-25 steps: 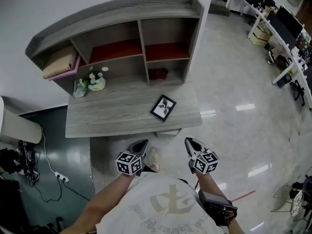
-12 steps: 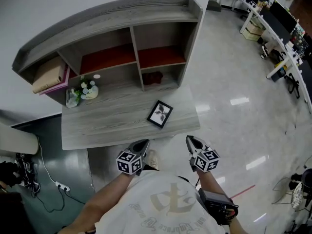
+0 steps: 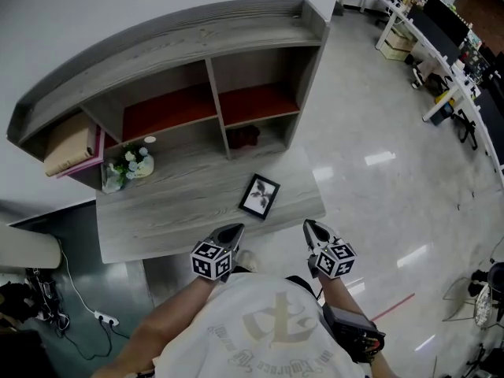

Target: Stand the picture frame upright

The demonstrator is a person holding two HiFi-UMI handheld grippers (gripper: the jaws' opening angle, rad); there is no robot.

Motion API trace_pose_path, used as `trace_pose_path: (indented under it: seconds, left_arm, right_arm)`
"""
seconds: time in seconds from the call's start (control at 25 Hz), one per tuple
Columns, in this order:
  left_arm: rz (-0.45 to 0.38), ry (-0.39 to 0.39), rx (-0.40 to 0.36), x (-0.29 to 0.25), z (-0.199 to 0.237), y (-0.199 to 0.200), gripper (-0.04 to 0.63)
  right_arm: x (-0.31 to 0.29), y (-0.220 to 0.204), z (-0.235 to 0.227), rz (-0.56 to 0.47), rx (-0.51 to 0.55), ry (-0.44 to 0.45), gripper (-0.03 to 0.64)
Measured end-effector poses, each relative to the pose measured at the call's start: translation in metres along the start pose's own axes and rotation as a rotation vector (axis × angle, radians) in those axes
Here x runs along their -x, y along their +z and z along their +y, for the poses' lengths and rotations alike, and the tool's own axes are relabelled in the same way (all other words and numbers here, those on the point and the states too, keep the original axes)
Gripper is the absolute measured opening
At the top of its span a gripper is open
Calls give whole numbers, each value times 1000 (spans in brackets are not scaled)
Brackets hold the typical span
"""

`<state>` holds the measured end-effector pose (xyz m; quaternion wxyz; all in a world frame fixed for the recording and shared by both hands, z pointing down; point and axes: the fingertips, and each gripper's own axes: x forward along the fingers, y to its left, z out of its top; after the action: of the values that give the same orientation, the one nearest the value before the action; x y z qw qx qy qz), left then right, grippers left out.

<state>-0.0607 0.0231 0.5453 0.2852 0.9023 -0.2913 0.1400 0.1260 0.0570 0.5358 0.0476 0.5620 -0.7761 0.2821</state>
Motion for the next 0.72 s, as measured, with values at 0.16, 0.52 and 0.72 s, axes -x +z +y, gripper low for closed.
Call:
trace_pose_path:
  seconds: [0.16, 0.52, 0.72]
  left_arm:
    - [3, 2, -6, 0, 20, 7, 2]
    - [8, 23, 24, 1, 42, 8, 2]
    - [8, 44, 40, 5, 52, 9, 2]
  right_arm:
    - [-21, 7, 3, -5, 1, -5, 5]
    - [-46, 10, 10, 17, -28, 12, 5]
    - [-61, 5, 12, 42, -49, 25, 5]
